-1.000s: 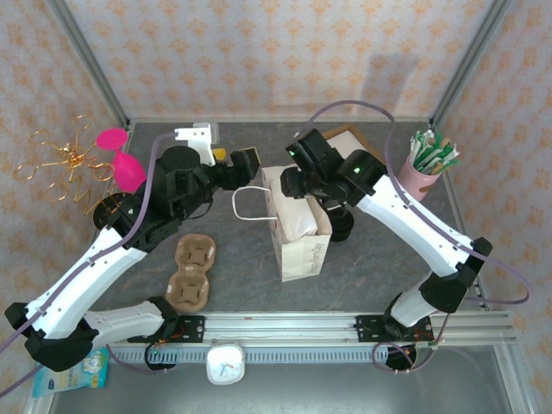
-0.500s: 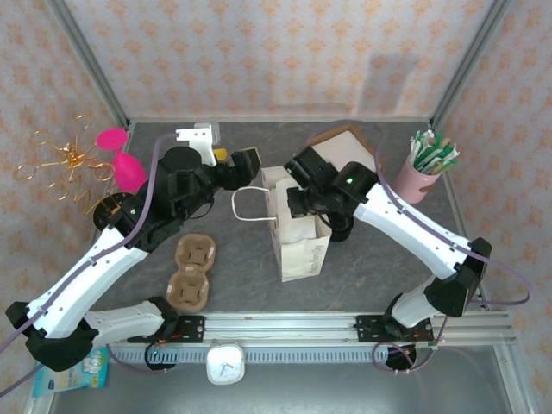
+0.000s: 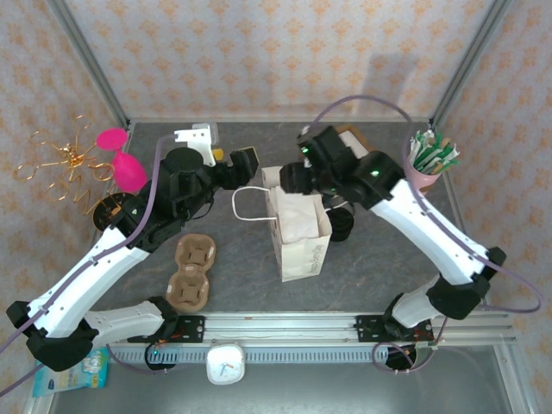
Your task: Pack the takeout coffee
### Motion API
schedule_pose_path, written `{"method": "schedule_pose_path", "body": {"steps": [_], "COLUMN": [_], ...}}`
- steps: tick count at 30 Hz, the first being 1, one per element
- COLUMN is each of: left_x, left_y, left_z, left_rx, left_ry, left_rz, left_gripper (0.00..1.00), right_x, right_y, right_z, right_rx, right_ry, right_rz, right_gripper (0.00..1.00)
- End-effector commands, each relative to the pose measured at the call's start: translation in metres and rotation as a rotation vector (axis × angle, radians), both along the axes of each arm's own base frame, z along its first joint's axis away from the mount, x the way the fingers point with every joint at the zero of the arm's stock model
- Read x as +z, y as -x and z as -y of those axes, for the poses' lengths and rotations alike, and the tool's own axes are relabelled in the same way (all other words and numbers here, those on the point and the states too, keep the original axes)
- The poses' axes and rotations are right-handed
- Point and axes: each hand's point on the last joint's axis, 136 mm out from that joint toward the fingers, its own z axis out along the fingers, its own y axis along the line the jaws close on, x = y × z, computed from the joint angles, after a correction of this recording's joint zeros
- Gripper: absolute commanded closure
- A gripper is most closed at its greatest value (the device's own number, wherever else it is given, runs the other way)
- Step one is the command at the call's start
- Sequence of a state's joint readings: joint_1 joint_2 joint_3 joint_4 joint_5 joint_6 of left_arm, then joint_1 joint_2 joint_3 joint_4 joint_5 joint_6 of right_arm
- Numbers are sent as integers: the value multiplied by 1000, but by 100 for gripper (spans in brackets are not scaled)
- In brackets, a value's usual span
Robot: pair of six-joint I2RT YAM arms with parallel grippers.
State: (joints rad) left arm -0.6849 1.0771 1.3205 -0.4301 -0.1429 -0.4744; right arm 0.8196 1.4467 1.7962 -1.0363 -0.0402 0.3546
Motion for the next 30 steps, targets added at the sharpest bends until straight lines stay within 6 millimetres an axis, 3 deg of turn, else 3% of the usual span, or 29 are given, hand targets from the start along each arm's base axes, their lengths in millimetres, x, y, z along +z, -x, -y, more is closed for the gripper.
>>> {"method": "schedule_pose_path", "body": {"steps": [1, 5, 7, 10, 12, 15, 18, 22, 25, 30], "left_x": [-6, -41, -75, -132, -165, -194, -213, -236, -246, -252], "left_y": [-1, -1, -2, -2, 0, 3, -1, -10, -17, -26], "left_z": [-43, -109, -140, -180, -208, -235, -243, -246, -242, -229], "left_rx": [193, 466, 578, 712, 811, 917, 937, 904, 853, 734], "left_ry": [-37, -68, -89, -112, -153, -272, -380, -445, -463, -457], "left_rz": [8, -48, -102, -175, -209, -195, -152, -92, -25, 114], "left_gripper": [13, 7, 3, 1, 1, 1, 1, 1, 1, 1], "right_x": [52, 65, 50, 1, -42, -98, -149, -202, -226, -209], "right_y": [-21, -38, -37, -38, -43, -49, -55, -58, -63, -87], "right_z": [77, 185, 233, 271, 282, 294, 310, 321, 323, 296], "right_rx": [-220, -555, -724, -849, -895, -937, -961, -938, -904, -720], "right_ry": [-51, -30, 29, 86, 120, 188, 250, 288, 277, 183], "right_rz": [167, 344, 411, 437, 435, 443, 452, 458, 486, 622], "right_gripper": [28, 4, 0, 0, 0, 0, 0, 0, 0, 0]}}
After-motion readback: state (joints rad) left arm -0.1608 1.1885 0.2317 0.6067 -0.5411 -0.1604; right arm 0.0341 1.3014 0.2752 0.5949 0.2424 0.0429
